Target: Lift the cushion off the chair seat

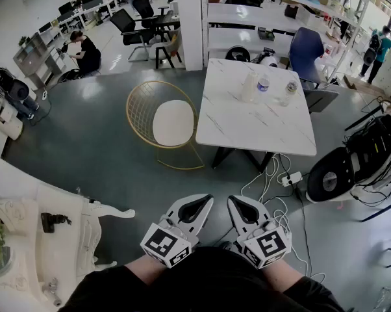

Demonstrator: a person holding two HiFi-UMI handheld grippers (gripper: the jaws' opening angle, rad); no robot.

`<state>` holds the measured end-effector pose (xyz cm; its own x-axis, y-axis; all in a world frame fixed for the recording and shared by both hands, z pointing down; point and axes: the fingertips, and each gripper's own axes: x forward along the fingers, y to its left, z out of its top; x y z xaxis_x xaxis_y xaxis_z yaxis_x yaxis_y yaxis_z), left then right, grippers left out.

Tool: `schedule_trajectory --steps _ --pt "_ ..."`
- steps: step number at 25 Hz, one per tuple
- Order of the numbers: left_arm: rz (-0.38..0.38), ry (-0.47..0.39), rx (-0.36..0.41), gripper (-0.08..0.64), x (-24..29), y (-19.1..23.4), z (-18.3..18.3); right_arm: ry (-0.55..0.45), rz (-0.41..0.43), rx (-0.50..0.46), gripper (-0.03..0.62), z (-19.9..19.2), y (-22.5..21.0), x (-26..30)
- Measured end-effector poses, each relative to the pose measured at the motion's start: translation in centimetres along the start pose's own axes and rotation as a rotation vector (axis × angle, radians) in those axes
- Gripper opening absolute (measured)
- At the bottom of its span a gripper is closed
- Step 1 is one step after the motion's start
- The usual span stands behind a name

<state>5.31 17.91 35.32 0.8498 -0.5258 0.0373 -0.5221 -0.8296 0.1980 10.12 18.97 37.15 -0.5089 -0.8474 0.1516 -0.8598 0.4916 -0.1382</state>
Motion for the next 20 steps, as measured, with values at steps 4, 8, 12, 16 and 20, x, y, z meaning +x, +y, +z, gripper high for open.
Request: schedule_trajectory --steps 4,8,12,16,20 --pt "-0.004 0.001 0.0 0.012 -0.02 -0.05 0.07 -0.001 0.003 -0.001 0.026 0.14 0.05 0.03" --pt "-0.003 0.006 0.0 0.012 -0.13 -0.04 -0.09 0.001 0.009 -0.002 0.026 0.04 0.22 0.11" --pt "-0.001 0.008 -0.001 0.012 -0.39 -0.08 -0.3 0.001 0.023 0.0 0.026 -0.15 0.66 0.16" --pt "0.006 0.012 0.002 0.012 -0.38 -0.38 -0.37 -0.005 0.042 0.025 0.026 -0.17 0.67 -0.06" --pt "0.024 0.014 0.008 0.012 -0.09 -0.89 -0.44 -0.009 0.066 0.024 0.026 -0.07 0.45 -0.42"
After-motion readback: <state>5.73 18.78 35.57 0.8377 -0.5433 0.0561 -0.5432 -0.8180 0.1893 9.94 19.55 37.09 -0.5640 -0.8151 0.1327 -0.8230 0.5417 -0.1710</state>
